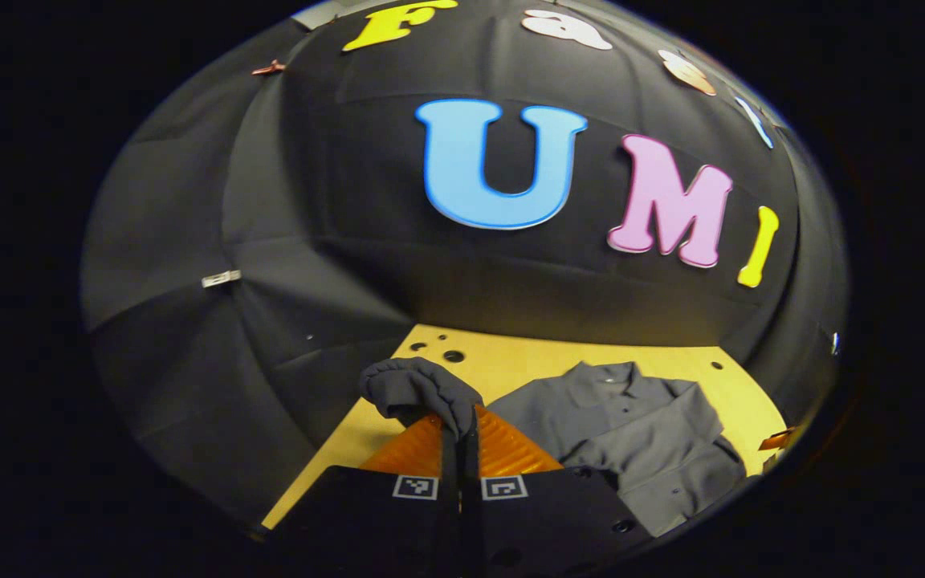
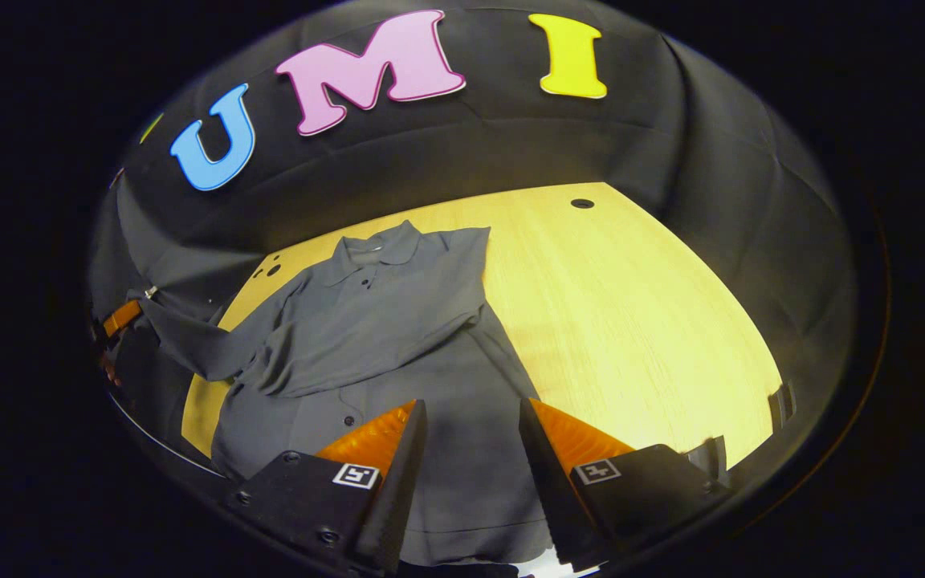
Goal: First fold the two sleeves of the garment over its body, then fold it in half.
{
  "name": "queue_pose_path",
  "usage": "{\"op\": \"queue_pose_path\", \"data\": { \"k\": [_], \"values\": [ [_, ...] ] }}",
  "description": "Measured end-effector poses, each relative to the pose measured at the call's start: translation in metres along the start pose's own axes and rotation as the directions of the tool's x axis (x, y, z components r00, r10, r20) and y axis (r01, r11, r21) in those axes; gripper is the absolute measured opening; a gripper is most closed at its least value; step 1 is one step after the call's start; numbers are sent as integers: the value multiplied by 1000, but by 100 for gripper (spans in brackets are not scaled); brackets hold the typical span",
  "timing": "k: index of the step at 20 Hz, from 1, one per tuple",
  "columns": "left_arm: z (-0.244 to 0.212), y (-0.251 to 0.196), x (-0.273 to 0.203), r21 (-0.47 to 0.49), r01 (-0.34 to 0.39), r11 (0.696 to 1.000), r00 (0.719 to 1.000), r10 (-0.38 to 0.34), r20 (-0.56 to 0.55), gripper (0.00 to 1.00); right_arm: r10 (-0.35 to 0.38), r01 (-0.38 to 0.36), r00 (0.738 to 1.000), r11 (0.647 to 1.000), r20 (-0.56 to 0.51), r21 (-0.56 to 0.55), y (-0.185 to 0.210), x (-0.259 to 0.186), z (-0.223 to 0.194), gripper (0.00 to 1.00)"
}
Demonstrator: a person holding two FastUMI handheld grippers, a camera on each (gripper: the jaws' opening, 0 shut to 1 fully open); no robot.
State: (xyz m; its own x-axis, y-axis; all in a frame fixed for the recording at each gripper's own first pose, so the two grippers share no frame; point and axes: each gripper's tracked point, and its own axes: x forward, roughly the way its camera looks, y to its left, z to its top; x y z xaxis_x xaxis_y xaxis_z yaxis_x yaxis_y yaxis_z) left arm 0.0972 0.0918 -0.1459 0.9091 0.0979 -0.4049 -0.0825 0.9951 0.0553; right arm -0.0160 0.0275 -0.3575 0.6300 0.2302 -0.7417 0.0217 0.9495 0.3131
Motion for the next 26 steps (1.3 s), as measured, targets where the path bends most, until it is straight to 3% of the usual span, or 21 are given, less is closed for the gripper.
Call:
{"op": "queue_pose_path", "data": {
  "k": [7,12,16,26],
  "values": [
    [10,-137,3,125,239,963,971,-241,1,5,-33,30,999,995,29,99,-39,-13,-2,72],
    [-9,-213,7,161,354,921,935,-351,-48,5,-67,61,997,985,32,164,-68,-24,-16,72],
    [-29,-257,17,187,400,897,916,-392,-83,5,-73,70,997,979,7,189,-84,-28,-30,73],
    [-105,-330,37,259,443,858,892,-395,-218,5,-35,40,999,987,-33,157,-120,-16,-30,72]
  ]
}}
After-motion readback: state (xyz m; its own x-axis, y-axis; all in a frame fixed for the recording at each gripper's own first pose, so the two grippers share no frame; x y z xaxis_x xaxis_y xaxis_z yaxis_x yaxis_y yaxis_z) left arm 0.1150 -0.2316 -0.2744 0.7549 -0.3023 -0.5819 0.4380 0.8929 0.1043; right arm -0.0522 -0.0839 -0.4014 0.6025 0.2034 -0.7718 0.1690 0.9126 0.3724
